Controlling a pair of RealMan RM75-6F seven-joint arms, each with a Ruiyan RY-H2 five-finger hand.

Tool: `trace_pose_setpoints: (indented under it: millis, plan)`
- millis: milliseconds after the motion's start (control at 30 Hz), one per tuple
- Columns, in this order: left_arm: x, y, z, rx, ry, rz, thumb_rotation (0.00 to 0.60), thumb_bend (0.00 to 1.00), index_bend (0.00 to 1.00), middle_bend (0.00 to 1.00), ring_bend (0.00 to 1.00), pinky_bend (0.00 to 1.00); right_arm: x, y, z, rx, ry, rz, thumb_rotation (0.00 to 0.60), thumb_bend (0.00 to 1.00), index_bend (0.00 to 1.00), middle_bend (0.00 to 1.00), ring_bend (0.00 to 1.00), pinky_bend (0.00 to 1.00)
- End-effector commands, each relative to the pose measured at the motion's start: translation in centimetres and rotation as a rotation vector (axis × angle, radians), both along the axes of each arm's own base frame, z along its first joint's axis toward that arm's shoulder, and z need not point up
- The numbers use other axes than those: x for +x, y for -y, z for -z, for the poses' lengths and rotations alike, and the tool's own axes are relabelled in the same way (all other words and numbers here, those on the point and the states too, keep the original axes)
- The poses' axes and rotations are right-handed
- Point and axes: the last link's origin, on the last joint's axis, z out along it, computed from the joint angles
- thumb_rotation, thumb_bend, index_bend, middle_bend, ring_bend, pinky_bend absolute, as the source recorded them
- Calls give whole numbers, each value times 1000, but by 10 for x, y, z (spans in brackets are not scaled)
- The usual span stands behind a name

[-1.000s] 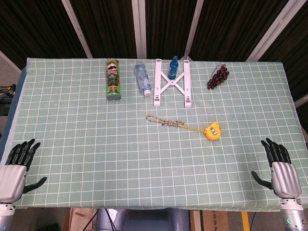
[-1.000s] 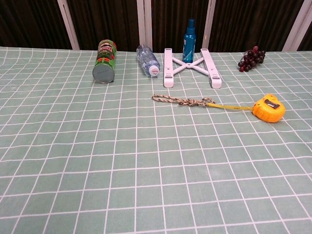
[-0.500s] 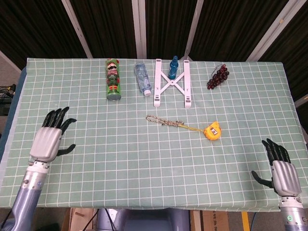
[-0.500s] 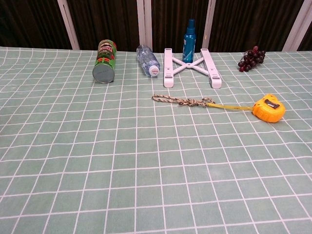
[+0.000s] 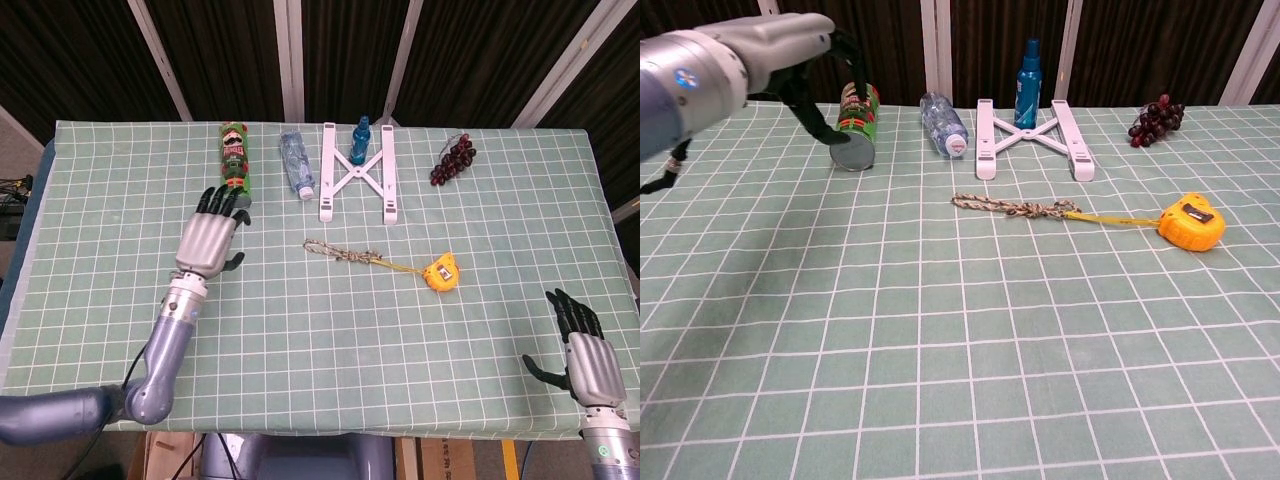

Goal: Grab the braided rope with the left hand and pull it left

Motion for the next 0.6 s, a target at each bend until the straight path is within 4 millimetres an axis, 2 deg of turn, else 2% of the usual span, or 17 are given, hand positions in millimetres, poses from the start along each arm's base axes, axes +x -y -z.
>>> trace_pose_setpoints:
  millis: [33,267,600]
  plan:
    - [20,-6,22,-27,-23,12,600,319,422,80,0,0,0,0,-1,1,9,3,600,269,0,0,0,0]
    - [41,-12,54,-51,-71,13,600,341,446,88,0,0,-1,1,-3,-2,31,18,600,269,0,0,0,0]
    - [57,-27,96,-78,-139,-20,600,414,418,48,0,0,-3,2,-5,-1,56,40,600,269,0,0,0,0]
